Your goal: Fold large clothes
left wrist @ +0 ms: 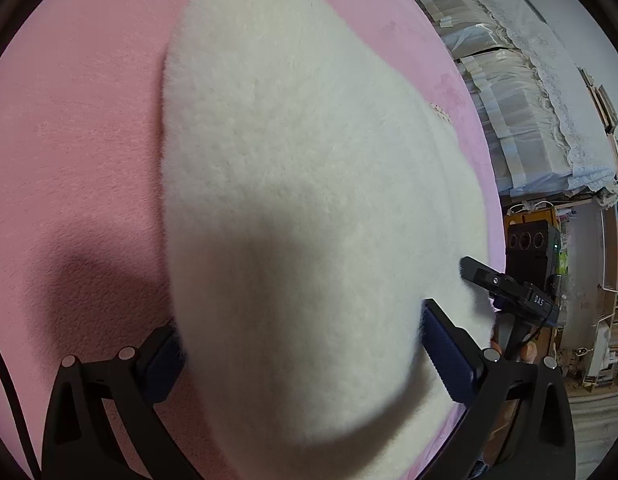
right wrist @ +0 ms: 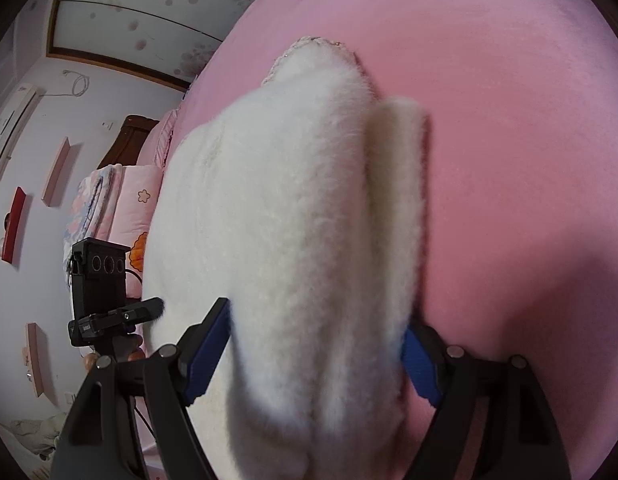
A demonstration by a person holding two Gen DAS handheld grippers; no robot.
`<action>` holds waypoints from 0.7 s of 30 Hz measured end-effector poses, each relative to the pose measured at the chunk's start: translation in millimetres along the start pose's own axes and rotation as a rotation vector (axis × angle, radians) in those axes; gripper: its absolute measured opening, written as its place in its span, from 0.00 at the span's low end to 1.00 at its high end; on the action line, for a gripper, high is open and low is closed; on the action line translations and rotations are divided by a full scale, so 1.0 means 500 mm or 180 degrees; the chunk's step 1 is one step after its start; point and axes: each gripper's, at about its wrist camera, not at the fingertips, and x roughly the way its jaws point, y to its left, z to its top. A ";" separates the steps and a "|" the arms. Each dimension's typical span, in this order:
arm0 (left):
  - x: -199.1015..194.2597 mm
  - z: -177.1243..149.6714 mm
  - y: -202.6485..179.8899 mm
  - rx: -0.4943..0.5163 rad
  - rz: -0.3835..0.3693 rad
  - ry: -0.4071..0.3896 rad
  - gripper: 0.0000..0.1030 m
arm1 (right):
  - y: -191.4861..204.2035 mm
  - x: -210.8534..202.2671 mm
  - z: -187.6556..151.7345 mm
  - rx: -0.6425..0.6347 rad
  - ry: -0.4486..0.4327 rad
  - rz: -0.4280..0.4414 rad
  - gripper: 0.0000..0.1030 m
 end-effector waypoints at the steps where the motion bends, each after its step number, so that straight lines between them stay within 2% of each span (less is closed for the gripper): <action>1: 0.006 0.001 0.001 -0.0003 -0.0010 0.0007 1.00 | -0.001 0.007 0.001 -0.0002 -0.0010 0.0007 0.78; 9: 0.026 -0.002 0.001 -0.0091 0.0046 0.0023 1.00 | 0.017 0.029 0.010 -0.0086 -0.0015 -0.0068 0.79; 15: 0.019 -0.011 -0.034 -0.0034 0.0393 -0.0167 1.00 | 0.035 0.023 -0.003 -0.0181 -0.0145 -0.0192 0.75; 17: 0.015 -0.015 -0.048 -0.0001 0.0540 -0.0242 0.99 | 0.042 0.022 -0.005 -0.0184 -0.0189 -0.0217 0.70; 21: 0.002 -0.018 -0.076 0.0119 0.0717 -0.0341 0.89 | 0.057 0.012 -0.011 -0.0274 -0.0257 -0.0280 0.55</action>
